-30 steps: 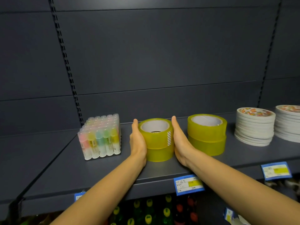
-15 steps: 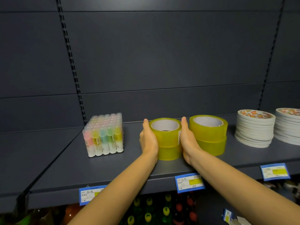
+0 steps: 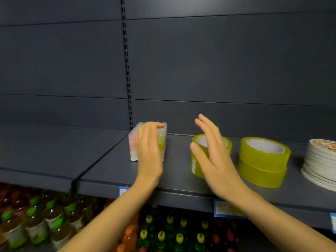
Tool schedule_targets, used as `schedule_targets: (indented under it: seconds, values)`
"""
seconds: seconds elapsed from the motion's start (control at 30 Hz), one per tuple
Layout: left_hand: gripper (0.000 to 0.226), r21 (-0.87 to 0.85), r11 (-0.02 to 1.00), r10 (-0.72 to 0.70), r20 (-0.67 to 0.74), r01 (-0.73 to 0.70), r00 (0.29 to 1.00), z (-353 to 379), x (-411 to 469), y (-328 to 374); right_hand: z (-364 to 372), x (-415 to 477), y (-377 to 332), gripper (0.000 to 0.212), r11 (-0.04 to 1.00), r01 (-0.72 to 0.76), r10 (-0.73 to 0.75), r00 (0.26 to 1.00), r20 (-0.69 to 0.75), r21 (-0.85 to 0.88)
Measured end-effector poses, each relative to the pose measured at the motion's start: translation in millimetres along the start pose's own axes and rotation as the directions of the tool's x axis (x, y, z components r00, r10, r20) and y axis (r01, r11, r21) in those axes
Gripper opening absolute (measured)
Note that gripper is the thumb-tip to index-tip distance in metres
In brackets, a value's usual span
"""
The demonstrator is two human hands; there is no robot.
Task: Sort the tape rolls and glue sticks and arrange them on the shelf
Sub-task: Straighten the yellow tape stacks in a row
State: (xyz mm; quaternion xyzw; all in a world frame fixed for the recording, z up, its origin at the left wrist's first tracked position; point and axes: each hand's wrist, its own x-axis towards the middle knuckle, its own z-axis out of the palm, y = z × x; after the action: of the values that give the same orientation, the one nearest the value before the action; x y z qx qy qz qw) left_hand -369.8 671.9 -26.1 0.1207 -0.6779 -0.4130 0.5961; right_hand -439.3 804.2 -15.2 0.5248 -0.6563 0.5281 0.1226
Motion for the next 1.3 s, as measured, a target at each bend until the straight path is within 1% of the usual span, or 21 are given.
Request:
schedule_targets:
  seconds: [0.03,0.07,0.13,0.17,0.23,0.3,0.33,0.4,0.47,0.5,0.6,0.73,0.83,0.9,1.0,1.13,1.2,1.27,1.3]
  values:
    - [0.027,0.022,0.999,0.038,-0.053,-0.037,0.998,-13,7,-1,8,3,-6,0.047,0.998,-0.023,0.018,0.996,0.083,0.053]
    - [0.028,0.017,1.000,0.018,-0.100,-0.017,0.995,-25,15,-4,17,7,-10,0.046,0.992,-0.086,0.071,0.986,0.154,0.096]
    - [0.031,-0.084,0.988,-0.139,-0.157,0.126,0.978,-43,32,-15,39,18,-10,0.046,0.952,-0.269,0.225,0.939,0.262,0.149]
    - [0.034,-0.134,0.968,-0.231,-0.164,0.211,0.959,-50,40,-25,50,24,-9,0.046,0.920,-0.352,0.297,0.912,0.284,0.170]
    - [0.042,-0.170,0.912,-0.393,-0.099,0.373,0.914,-58,51,-52,72,37,-1,0.045,0.854,-0.468,0.404,0.872,0.275,0.229]
    - [0.058,-0.130,0.853,-0.505,0.044,0.506,0.862,-59,56,-74,91,49,9,0.046,0.793,-0.536,0.485,0.843,0.231,0.289]
    - [0.063,-0.095,0.831,-0.535,0.132,0.548,0.835,-59,56,-82,99,52,14,0.048,0.763,-0.563,0.524,0.826,0.206,0.319]
    - [0.068,-0.080,0.818,-0.528,0.286,0.569,0.800,-59,58,-92,114,56,24,0.053,0.704,-0.610,0.586,0.788,0.188,0.364]
    - [0.070,-0.059,0.814,-0.518,0.376,0.578,0.768,-57,60,-96,126,57,32,0.057,0.664,-0.653,0.631,0.751,0.195,0.365]
    - [0.071,-0.036,0.812,-0.522,0.401,0.582,0.753,-57,61,-98,129,57,35,0.059,0.660,-0.669,0.649,0.737,0.188,0.343]
    - [0.068,-0.029,0.798,-0.534,0.428,0.602,0.729,-60,63,-103,130,57,37,0.064,0.655,-0.695,0.683,0.712,0.160,0.298]
    - [0.068,-0.038,0.798,-0.519,0.465,0.602,0.718,-66,61,-103,129,47,31,0.063,0.675,-0.692,0.683,0.717,0.139,0.256]
    - [0.070,-0.042,0.803,-0.501,0.495,0.595,0.710,-73,56,-103,127,37,26,0.064,0.681,-0.694,0.679,0.718,0.152,0.234]
    - [0.069,-0.047,0.802,-0.489,0.522,0.596,0.699,-78,54,-102,126,33,23,0.065,0.681,-0.702,0.689,0.710,0.145,0.206]
    - [0.069,-0.038,0.813,-0.476,0.533,0.581,0.700,-80,52,-102,127,31,19,0.067,0.681,-0.712,0.700,0.701,0.135,0.170]
    - [0.070,-0.019,0.826,-0.460,0.554,0.563,0.694,-81,50,-102,128,32,17,0.067,0.698,-0.694,0.684,0.719,0.124,0.175]
    - [0.071,0.000,0.824,-0.475,0.544,0.566,0.692,-81,50,-101,127,32,16,0.066,0.701,-0.693,0.687,0.720,0.101,0.171]
    - [0.076,0.026,0.819,-0.498,0.529,0.573,0.687,-82,50,-102,129,29,13,0.065,0.711,-0.684,0.682,0.727,0.075,0.166]
    - [0.079,0.032,0.818,-0.502,0.528,0.574,0.685,-82,51,-103,129,28,13,0.062,0.726,-0.663,0.665,0.744,0.060,0.183]
